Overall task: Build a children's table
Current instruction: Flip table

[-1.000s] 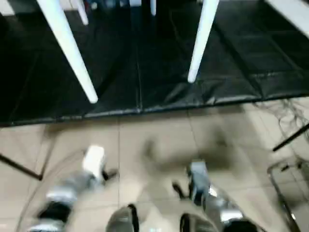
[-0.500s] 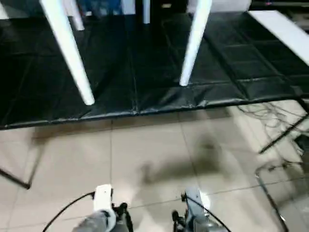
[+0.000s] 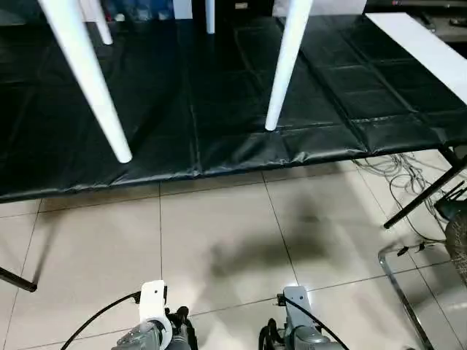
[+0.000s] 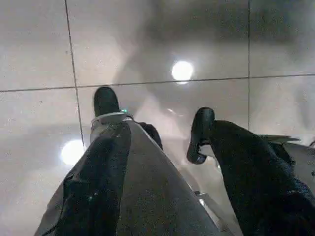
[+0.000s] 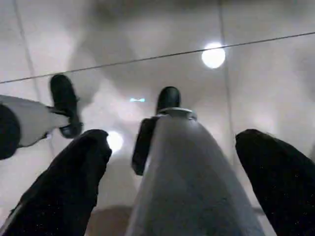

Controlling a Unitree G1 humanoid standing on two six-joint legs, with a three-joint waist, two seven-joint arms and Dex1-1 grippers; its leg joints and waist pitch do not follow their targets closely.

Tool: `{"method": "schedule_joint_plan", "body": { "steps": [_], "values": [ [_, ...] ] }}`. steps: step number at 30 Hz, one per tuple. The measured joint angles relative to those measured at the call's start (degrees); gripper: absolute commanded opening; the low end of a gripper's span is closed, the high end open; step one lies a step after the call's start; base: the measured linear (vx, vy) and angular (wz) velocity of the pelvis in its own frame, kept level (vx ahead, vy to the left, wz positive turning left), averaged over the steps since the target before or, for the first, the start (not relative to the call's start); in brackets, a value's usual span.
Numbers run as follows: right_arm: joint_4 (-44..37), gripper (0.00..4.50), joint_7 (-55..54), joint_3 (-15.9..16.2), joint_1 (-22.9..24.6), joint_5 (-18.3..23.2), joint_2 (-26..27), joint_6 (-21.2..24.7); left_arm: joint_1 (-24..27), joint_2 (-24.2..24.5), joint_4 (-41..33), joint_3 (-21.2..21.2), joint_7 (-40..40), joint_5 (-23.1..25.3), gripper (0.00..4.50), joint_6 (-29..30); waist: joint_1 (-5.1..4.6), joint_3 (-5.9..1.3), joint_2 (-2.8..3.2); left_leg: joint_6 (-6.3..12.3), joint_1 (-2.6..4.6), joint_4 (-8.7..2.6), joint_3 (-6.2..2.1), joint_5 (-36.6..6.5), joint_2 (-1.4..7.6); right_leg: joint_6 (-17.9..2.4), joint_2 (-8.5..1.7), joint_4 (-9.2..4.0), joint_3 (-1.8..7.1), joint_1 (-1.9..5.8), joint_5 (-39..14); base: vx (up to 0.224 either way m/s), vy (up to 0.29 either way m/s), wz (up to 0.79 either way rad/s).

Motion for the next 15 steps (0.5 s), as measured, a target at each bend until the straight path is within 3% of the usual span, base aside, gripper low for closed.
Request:
{"method": "schedule_joint_plan", "body": {
  "steps": [15],
  "values": [
    [0.01, 4.5, 1.4, -0.58, -0.41, 0.03, -0.01, 1.52, -0.08, 0.01, 1.52, 0.0, 0.22, 1.01, 2.93, -0.86, -0.05, 0.0, 0.15, -0.04, 0.07, -0.17, 0.05, 0.0, 0.04, 0.08, 0.03, -0.04, 0.03, -0.05, -0.06, 0.0, 0.0, 0.0]
  ]
}}
